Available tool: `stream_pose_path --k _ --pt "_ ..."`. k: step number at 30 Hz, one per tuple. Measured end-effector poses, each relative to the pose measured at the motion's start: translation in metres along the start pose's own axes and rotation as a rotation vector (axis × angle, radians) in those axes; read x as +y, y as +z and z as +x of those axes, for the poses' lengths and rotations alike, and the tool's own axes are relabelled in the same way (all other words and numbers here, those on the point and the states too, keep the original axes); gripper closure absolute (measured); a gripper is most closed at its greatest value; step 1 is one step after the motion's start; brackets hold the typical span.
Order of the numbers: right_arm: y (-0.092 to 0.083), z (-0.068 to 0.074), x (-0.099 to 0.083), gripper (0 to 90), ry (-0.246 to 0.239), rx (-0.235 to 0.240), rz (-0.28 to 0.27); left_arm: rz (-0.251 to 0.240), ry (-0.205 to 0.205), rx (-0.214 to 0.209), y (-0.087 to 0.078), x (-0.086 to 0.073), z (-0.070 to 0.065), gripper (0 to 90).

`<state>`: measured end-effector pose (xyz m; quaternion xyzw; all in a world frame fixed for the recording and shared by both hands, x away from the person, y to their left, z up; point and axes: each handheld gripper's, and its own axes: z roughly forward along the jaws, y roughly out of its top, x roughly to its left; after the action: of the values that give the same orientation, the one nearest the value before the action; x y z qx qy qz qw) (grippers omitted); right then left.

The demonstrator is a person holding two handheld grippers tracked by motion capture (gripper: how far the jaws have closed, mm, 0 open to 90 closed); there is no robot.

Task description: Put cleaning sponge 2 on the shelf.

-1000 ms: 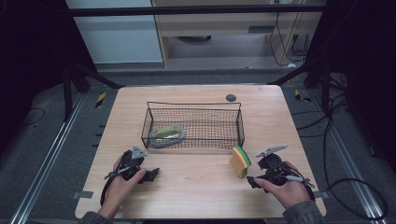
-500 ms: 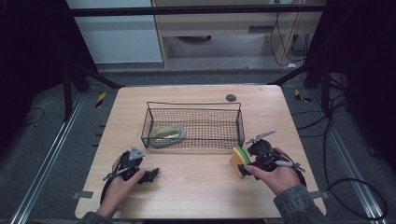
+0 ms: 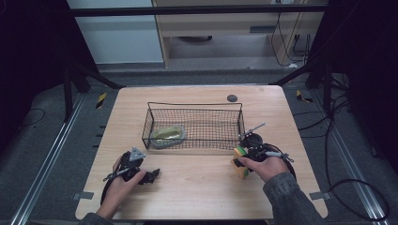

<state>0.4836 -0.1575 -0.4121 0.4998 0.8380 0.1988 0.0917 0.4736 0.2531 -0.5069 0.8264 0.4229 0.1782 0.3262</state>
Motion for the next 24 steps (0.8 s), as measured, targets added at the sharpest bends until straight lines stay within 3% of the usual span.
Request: stream_pose_path --k 7,15,24 --pt "0.003 -0.002 -0.001 63.6 -0.020 0.019 -0.007 -0.002 0.002 -0.002 0.000 0.000 0.000 0.0" --pt "-0.015 -0.015 -0.008 64.3 -0.027 0.014 -0.041 -0.016 0.004 -0.005 0.001 -0.001 0.001 0.0" --pt "-0.040 -0.061 -0.003 64.2 -0.013 -0.055 -0.102 -0.028 0.006 -0.006 0.002 -0.002 0.002 0.0"
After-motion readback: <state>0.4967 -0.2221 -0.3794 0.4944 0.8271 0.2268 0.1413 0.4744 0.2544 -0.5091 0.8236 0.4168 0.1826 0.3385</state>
